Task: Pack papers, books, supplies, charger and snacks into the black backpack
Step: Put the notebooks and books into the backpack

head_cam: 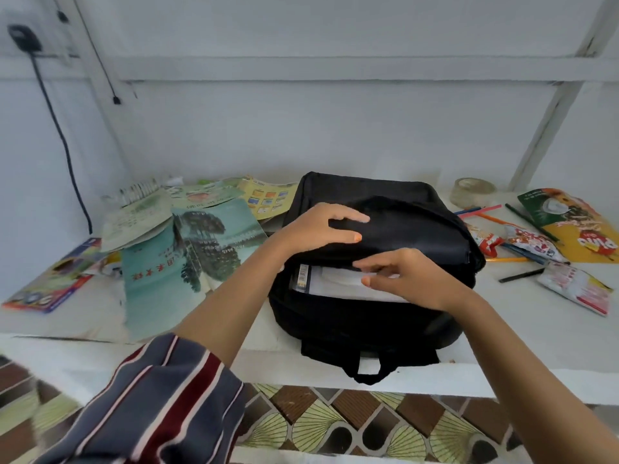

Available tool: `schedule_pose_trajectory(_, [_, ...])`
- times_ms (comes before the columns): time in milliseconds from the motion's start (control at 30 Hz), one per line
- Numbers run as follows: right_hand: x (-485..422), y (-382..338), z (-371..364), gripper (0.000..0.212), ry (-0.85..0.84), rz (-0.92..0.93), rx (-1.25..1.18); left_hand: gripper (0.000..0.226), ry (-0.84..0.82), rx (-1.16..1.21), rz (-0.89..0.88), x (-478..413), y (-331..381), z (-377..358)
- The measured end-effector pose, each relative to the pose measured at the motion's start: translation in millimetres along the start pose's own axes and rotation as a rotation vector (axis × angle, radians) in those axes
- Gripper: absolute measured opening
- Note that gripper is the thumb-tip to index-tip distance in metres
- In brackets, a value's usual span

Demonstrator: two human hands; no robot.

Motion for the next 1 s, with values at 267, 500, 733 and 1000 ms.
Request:
schedule_pose_trajectory(267, [-27.5, -53.9, -51.0, 0.030, 0.092, 0.051, -0.262, 0.032, 0.340, -0.023, 0.087, 63.3, -26.2, 85.7])
schedule_pose_trajectory(500, [-55.6, -102.7, -116.2, 0.030, 0.172, 0.012, -0.325, 0.041, 0.448, -0.145, 0.273, 124.9, -97.5, 148.2])
schedule_pose_trajectory(733, [-70.8, -139.9, -171.9, 0.052, 0.191, -0.040, -0.312, 0.036, 0.365, -0.221, 0.396, 155.9, -133.4, 177.1])
schedule_pose_trajectory(1000, [-74.3, -144.5, -216.2, 0.073, 0.319, -0.084, -0.102, 0.064, 0.207, -0.143, 0.426, 160.6, -165.1, 184.7])
Point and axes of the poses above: each hand's wrist, its own x-axis away from the middle knuckle, its own z-axis out of the back of the hand, y = z × x, the point moved 1 cm from there along -x, towards the middle knuckle, and after that the axes turned 11 degrees about -z, right-handed, at the moved point
